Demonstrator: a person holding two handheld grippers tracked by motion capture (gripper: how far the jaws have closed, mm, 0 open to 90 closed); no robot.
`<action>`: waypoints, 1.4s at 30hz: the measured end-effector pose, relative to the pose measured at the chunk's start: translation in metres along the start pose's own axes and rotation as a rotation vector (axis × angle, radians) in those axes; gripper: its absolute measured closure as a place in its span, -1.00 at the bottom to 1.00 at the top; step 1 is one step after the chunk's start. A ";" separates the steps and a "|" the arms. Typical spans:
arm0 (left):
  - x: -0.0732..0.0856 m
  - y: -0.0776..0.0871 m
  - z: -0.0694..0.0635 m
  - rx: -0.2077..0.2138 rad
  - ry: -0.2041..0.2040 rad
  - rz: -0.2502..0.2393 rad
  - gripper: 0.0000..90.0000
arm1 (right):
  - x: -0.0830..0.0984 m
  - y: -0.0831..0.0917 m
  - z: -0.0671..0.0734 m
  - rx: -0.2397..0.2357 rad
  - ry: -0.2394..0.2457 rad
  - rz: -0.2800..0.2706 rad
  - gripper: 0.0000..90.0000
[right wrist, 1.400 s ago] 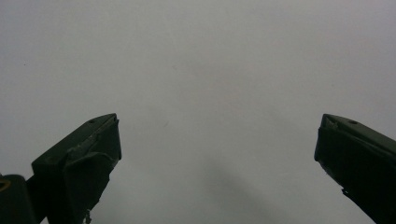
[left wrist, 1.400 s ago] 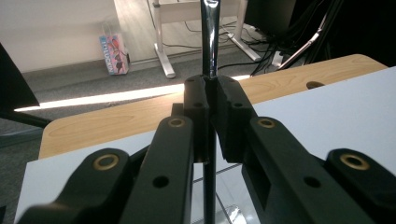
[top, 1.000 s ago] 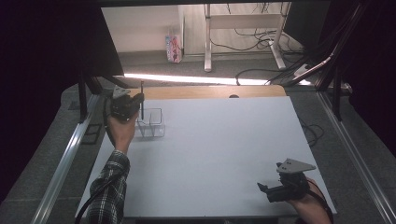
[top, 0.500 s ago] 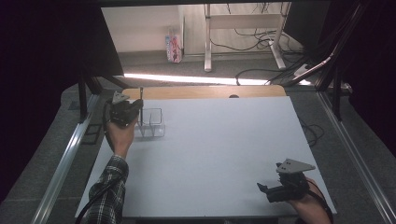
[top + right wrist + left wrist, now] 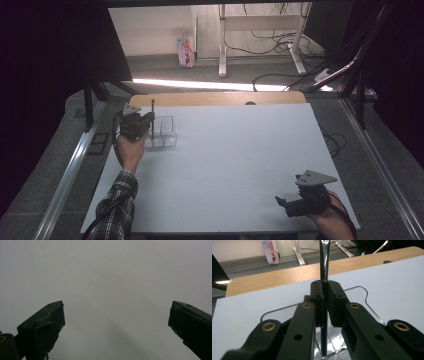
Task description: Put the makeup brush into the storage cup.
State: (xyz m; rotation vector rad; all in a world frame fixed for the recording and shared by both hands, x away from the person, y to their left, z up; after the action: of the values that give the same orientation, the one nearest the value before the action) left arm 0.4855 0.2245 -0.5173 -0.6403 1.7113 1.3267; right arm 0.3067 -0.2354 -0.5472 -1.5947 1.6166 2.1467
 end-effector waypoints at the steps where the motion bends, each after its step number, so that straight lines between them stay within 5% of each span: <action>1: 0.002 -0.001 -0.001 0.001 -0.003 0.007 0.87 | 0.000 0.000 0.000 0.000 0.000 0.000 -0.99; 21: 0.017 -0.012 -0.006 0.001 -0.025 0.077 0.84 | 0.001 -0.001 0.001 -0.004 0.005 0.004 -0.98; 23: 0.017 -0.011 -0.005 -0.005 -0.026 0.082 0.52 | 0.001 -0.001 0.001 -0.004 0.005 0.006 -0.98; 24: 0.015 -0.010 -0.005 -0.009 -0.028 0.074 0.52 | 0.001 -0.001 0.001 -0.004 0.005 0.006 -0.98; 27: 0.010 -0.009 -0.004 -0.010 -0.028 0.077 -0.13 | 0.001 -0.001 0.001 -0.004 0.005 0.007 -0.98; 30: 0.008 -0.008 -0.005 -0.003 -0.038 0.072 -0.29 | 0.001 -0.001 0.001 -0.002 0.005 0.007 -0.98; 32: 0.007 -0.009 -0.004 -0.011 -0.046 0.074 -0.59 | 0.001 -0.001 0.001 -0.002 0.006 0.009 -0.98; 37: 0.006 -0.010 -0.003 -0.024 -0.057 0.084 -0.87 | 0.002 -0.001 0.001 -0.003 0.005 0.011 -0.98; 42: 0.006 -0.009 -0.005 -0.005 -0.063 0.089 -0.94 | 0.002 -0.001 0.001 -0.003 0.007 0.013 -0.98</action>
State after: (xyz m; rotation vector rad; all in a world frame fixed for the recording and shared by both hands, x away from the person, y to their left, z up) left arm 0.4880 0.2178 -0.5266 -0.5249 1.7036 1.3990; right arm 0.3059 -0.2350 -0.5495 -1.5993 1.6305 2.1534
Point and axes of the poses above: each handheld gripper's, and its own axes: y roughly backward along the jaws, x roughly out of its underside, z roughly to its left, the point moved 10 cm from there along -y, roughly forward along the jaws, and after that the axes turned 1 degree about -y, right-handed, at the moved point
